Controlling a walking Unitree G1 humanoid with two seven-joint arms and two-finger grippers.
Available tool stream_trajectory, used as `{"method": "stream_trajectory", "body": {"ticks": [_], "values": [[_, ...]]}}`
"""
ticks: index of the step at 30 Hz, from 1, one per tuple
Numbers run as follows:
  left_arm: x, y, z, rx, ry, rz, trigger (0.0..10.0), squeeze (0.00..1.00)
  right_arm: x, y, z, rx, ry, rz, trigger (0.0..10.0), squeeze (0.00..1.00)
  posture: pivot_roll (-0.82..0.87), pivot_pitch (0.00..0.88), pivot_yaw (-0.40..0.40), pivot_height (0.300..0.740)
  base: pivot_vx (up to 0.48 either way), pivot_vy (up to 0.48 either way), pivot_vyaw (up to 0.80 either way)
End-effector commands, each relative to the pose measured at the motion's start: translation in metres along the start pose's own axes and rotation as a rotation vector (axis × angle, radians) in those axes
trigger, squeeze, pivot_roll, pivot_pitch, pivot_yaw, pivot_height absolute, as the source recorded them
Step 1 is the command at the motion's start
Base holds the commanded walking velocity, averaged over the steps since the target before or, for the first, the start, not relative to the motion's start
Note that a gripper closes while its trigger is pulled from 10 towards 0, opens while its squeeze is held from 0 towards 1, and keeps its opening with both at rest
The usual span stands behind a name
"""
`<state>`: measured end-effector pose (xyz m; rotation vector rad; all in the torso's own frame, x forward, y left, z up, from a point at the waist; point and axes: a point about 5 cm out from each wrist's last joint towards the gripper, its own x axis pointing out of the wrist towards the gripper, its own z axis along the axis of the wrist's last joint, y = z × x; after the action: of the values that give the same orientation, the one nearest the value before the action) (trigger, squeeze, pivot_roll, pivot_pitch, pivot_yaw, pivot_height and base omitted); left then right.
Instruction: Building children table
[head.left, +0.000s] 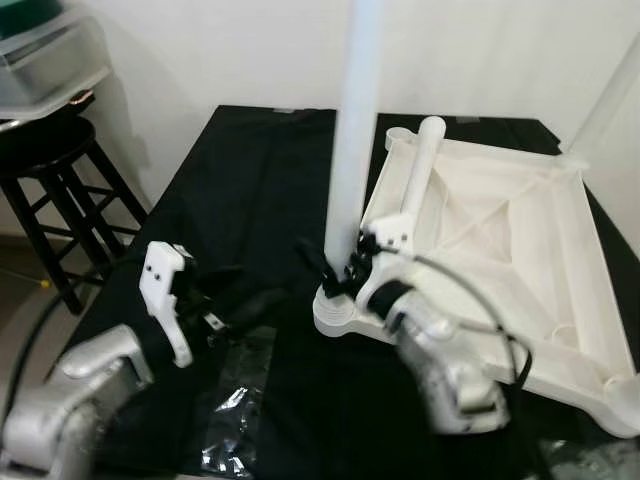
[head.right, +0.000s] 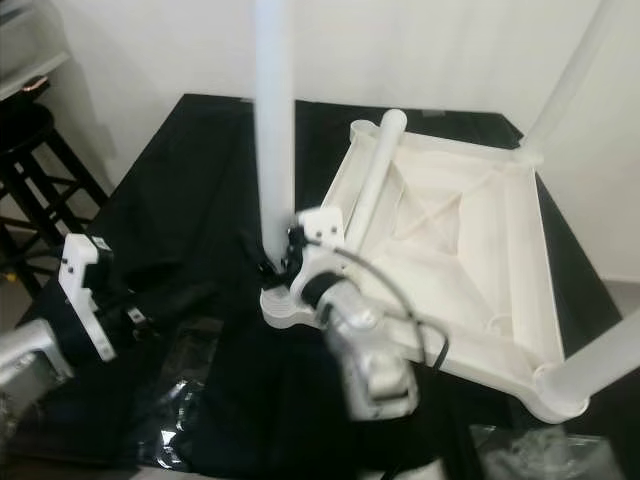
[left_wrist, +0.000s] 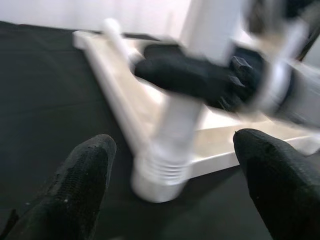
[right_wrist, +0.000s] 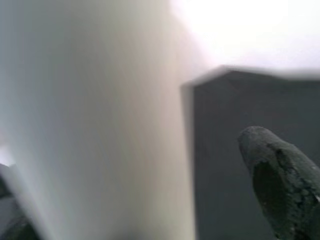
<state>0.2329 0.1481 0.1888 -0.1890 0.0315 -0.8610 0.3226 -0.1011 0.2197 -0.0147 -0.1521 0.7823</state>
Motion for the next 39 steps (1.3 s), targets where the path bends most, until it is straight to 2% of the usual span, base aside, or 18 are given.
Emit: {"method": "stream_trajectory", "body": {"ticks": [1,5,6,8,9,11,12,13,14,20,29,32,33,34,35,36,37,39], "values": [[0.0,-0.01,-0.005,0.003,-0.002,0.0,10.0,0.0,-0.007,-0.012,0.012,-0.05,-0.043,0.163,10.0,0.0,0.05,0.112,-0.043,0.74,0.0,0.0,0.0],[0.002,-0.025,-0.02,0.021,0.041,-0.037,10.0,0.0,-0.013,-0.015,0.009,-0.114,0.07,0.444,10.0,0.0,0.05,0.089,-0.057,0.74,0.0,0.0,0.0],[0.002,-0.029,-0.026,0.035,0.059,-0.052,8.9,0.0,-0.011,-0.018,0.008,-0.122,0.103,0.483,10.0,0.0,0.05,0.084,-0.06,0.74,0.0,0.0,0.0],[0.002,-0.029,-0.026,0.035,0.059,-0.052,8.9,0.0,-0.011,-0.018,0.008,-0.122,0.103,0.483,10.0,0.0,0.05,0.084,-0.06,0.74,0.0,0.0,0.0],[0.001,-0.034,-0.034,0.07,0.09,-0.067,0.0,0.0,-0.004,-0.024,0.009,-0.107,0.114,0.493,10.0,0.0,0.05,0.077,-0.063,0.74,0.0,0.0,0.0],[0.0,-0.036,-0.041,0.104,0.113,-0.069,0.0,0.0,0.004,-0.03,0.011,-0.073,0.106,0.497,10.0,0.0,0.05,0.067,-0.07,0.74,0.0,0.0,0.0],[0.0,-0.035,-0.048,0.138,0.131,-0.061,0.0,0.0,0.013,-0.034,0.015,-0.036,0.084,0.499,2.6,0.0,0.06,0.057,-0.077,0.74,0.0,0.0,0.0],[0.0,-0.035,-0.048,0.138,0.131,-0.061,0.0,0.0,0.013,-0.034,0.015,-0.036,0.084,0.499,2.6,0.0,0.06,0.057,-0.077,0.74,0.0,0.0,0.0],[0.001,-0.034,-0.053,0.156,0.136,-0.046,0.0,0.0,0.02,-0.035,0.016,0.013,0.069,0.513,0.0,0.0,0.06,0.049,-0.081,0.74,0.0,0.0,0.0],[0.0,-0.035,-0.06,0.158,0.121,0.0,0.0,0.0,0.022,-0.042,0.006,0.104,0.081,0.599,0.0,0.0,0.07,0.032,-0.085,0.74,0.0,0.0,0.0],[-0.002,-0.035,-0.067,0.136,0.102,0.005,0.0,0.0,-0.01,-0.046,-0.029,0.069,0.207,0.536,0.0,0.0,0.02,0.047,-0.09,0.74,0.0,0.0,0.0],[-0.004,-0.035,-0.069,0.124,0.093,0.0,0.0,0.0,-0.022,-0.018,-0.063,0.03,0.332,0.298,0.0,0.0,0.0,0.059,-0.087,0.74,0.0,0.0,0.0],[-0.005,-0.035,-0.069,0.12,0.092,-0.003,0.0,0.0,-0.023,-0.003,-0.079,0.027,0.377,-0.035,0.0,0.0,0.0,0.059,-0.087,0.74,0.0,0.0,0.0],[-0.005,-0.035,-0.069,0.12,0.092,-0.003,0.0,0.0,-0.023,-0.003,-0.079,0.027,0.377,-0.035,0.0,0.0,0.0,0.059,-0.087,0.74,0.0,0.0,0.0],[-0.005,-0.034,-0.068,0.116,0.092,-0.011,0.0,0.0,-0.034,0.039,-0.096,0.157,0.394,-0.184,0.0,0.0,-0.03,0.071,-0.051,0.74,0.0,0.0,0.0],[-0.005,-0.034,-0.068,0.116,0.092,-0.011,0.0,0.0,-0.034,0.039,-0.096,0.157,0.394,-0.184,0.0,0.0,-0.03,0.071,-0.051,0.74,0.0,0.0,0.0],[-0.005,-0.033,-0.068,0.113,0.091,-0.016,0.0,0.0,-0.044,0.065,-0.101,0.262,0.402,-0.273,0.0,0.0,-0.03,0.071,-0.051,0.74,0.0,0.0,0.0],[-0.002,-0.031,-0.067,0.114,0.096,-0.025,0.0,0.0,-0.04,0.073,-0.091,0.187,0.367,-0.27,0.0,0.0,-0.06,0.078,-0.015,0.74,0.0,0.0,0.0]]}}
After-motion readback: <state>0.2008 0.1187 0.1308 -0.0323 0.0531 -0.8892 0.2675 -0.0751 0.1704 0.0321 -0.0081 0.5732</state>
